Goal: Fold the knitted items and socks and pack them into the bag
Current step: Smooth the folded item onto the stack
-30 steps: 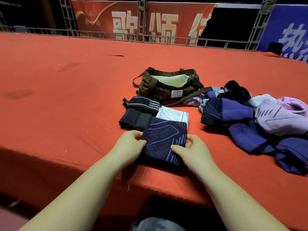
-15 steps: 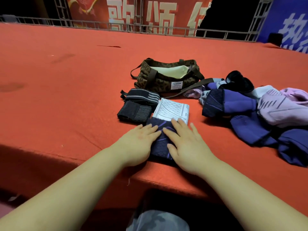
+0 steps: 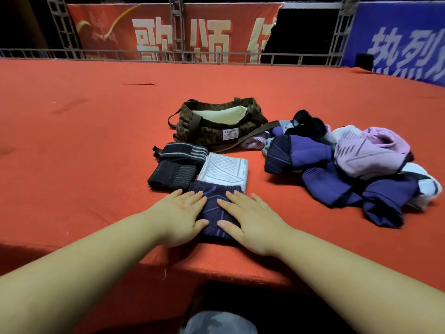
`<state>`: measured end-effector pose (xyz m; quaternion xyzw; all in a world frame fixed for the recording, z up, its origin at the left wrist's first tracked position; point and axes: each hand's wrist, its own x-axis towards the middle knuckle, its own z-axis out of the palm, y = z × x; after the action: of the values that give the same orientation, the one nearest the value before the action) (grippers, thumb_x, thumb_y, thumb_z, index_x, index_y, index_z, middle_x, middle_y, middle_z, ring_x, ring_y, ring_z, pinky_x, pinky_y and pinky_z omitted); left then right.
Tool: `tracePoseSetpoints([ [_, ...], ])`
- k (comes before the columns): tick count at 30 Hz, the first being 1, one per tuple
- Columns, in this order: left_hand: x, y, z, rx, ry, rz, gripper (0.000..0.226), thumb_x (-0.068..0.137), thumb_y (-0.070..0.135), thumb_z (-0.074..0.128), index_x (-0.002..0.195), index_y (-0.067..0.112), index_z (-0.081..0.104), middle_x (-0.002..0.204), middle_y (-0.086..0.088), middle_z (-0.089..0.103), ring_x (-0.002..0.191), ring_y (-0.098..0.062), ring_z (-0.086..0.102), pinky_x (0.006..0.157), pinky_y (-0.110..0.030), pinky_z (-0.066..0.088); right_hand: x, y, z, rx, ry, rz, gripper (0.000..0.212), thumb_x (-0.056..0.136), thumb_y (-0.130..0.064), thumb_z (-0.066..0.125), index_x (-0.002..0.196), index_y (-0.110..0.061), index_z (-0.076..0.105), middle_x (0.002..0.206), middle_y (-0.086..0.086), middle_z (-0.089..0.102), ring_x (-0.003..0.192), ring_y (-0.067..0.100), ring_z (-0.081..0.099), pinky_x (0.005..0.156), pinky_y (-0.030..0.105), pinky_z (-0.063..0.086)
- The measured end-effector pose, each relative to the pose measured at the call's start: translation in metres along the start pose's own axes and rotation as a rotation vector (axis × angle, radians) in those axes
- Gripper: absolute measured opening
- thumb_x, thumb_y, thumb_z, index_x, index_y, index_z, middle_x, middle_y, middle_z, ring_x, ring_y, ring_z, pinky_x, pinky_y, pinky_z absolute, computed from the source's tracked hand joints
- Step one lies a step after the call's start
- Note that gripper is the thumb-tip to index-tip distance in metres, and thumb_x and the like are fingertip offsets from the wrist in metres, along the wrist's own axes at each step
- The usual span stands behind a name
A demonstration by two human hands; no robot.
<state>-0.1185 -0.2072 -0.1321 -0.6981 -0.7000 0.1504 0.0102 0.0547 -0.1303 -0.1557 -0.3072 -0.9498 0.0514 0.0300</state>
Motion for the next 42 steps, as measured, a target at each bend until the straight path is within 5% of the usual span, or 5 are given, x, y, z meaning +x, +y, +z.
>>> tracePoseSetpoints([
  [5,0.010,0.043,-0.027,-0.136,0.442,0.123,0.058,0.082,0.029,0.034,0.132,0.005,0.052,0.138,-0.015,0.051,0.124,-0.027,0.053,0.105,-0.036,0.038,-0.029,0.041,0.004,0.035,0.229,0.106,0.079,0.079,-0.062,0.010,0.144,-0.026,0.036,0.152,0.000,0.032,0.141,0.017,0.028,0.117,0.035,0.010],
  [10,0.038,0.104,-0.029,-0.426,0.363,0.084,0.054,0.098,0.026,0.039,0.149,0.019,0.024,0.157,0.002,0.021,0.143,-0.011,0.019,0.114,-0.020,0.007,-0.051,0.098,0.009,-0.029,0.506,0.223,0.047,0.082,-0.044,0.043,0.108,-0.014,0.068,0.113,0.009,0.067,0.103,0.026,0.064,0.095,0.050,0.044],
  [21,0.136,0.191,-0.027,-0.906,0.392,-0.274,0.041,0.094,0.040,0.048,0.131,0.025,0.055,0.134,-0.001,0.057,0.127,-0.024,0.047,0.104,-0.032,0.036,-0.061,0.176,0.022,0.021,0.701,0.527,0.047,0.056,-0.014,0.085,0.101,-0.007,0.071,0.109,0.015,0.068,0.100,0.036,0.065,0.087,0.052,0.050],
  [29,0.155,0.199,-0.032,-1.126,0.466,-0.279,0.045,0.085,0.062,0.047,0.102,0.027,0.070,0.109,0.005,0.069,0.110,-0.020,0.058,0.097,-0.037,0.040,-0.064,0.172,0.011,0.155,0.917,0.349,0.025,0.083,-0.027,0.050,0.091,-0.013,0.069,0.091,0.000,0.071,0.085,0.021,0.066,0.077,0.032,0.049],
  [42,0.140,0.193,-0.051,-2.277,0.568,-0.022,0.024,0.094,0.003,0.040,0.080,0.012,0.057,0.081,-0.003,0.064,0.081,-0.016,0.057,0.080,-0.032,0.045,-0.077,0.153,-0.001,0.129,1.073,0.249,0.045,0.086,-0.040,0.050,0.120,-0.012,0.061,0.129,0.004,0.057,0.118,0.022,0.051,0.100,0.040,0.034],
])
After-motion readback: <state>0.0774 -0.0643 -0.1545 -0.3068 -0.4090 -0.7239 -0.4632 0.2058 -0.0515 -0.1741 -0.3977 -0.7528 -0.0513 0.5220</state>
